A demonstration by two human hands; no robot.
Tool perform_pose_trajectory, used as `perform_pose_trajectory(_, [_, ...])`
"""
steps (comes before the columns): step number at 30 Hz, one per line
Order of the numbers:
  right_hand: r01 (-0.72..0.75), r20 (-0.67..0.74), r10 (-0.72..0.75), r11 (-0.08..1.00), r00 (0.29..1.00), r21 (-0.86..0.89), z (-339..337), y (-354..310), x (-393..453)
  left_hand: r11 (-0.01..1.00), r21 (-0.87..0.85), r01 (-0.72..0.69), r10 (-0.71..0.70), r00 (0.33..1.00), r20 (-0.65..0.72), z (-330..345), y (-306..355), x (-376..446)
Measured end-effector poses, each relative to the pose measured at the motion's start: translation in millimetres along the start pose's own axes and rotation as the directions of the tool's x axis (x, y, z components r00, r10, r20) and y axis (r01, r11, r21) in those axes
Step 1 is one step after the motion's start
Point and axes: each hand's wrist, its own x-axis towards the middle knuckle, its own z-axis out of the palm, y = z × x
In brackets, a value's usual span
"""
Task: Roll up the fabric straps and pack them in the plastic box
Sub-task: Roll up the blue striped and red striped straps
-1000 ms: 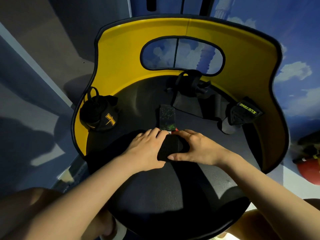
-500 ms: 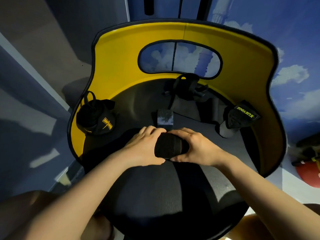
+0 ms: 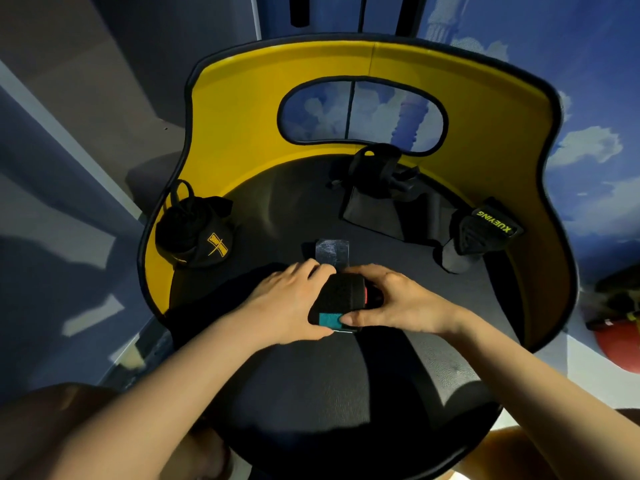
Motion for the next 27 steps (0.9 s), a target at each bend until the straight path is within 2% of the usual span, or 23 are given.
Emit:
perform_pose_trajectory(3, [0.152,-0.115,-0.168,0.980,0.979,-0.132,2,0,-5,0.999,-0.037,0.014,-0.010,0.995,0.097,-9,-5,7])
perform_pose_trajectory(6, [0.247,-0.073,-0.304,0.871,0.950,-0.425,8,3,-8,0.985,-0.159,0.063,-0.030,0.979,0.202,-14,-8,12])
perform_pose_trajectory(8, [0.251,-0.072,-0.322,0.841,0.944,-0.479,12,6,-7,0.971,-0.219,0.092,-0.036,0.969,0.246,-15,-9,14])
perform_pose_trajectory(12, [0.240,-0.074,-0.277,0.915,0.958,-0.325,6,4,0,0.978,-0.184,0.099,-0.061,0.978,0.201,-15,-7,12])
perform_pose_trajectory(15, [0.198,-0.120,-0.226,0.957,0.967,-0.210,3,3,5,0.999,0.003,0.039,-0.039,0.999,0.023,-10,-3,7])
perform_pose_trajectory(17, [0.181,-0.146,-0.205,0.971,0.968,-0.158,3,5,8,0.991,0.131,0.010,0.005,0.993,-0.116,-4,0,3])
perform_pose_trajectory(19, [0.149,-0.148,-0.162,0.984,0.976,-0.095,1,7,13,0.978,0.206,0.015,0.027,0.980,-0.196,4,6,1])
perform_pose_trajectory(22, [0.090,-0.122,-0.088,0.996,0.989,0.013,-2,10,18,0.972,0.228,0.057,-0.008,0.978,-0.211,12,13,4])
perform_pose_trajectory(25, [0.015,-0.086,-0.004,0.992,0.996,0.124,-3,9,21,0.982,0.176,0.068,-0.033,0.981,-0.191,10,11,16])
perform_pose_trajectory(27, [-0.014,-0.109,0.030,0.990,0.994,0.141,-2,9,22,0.988,0.140,0.059,-0.037,0.987,-0.156,4,7,26])
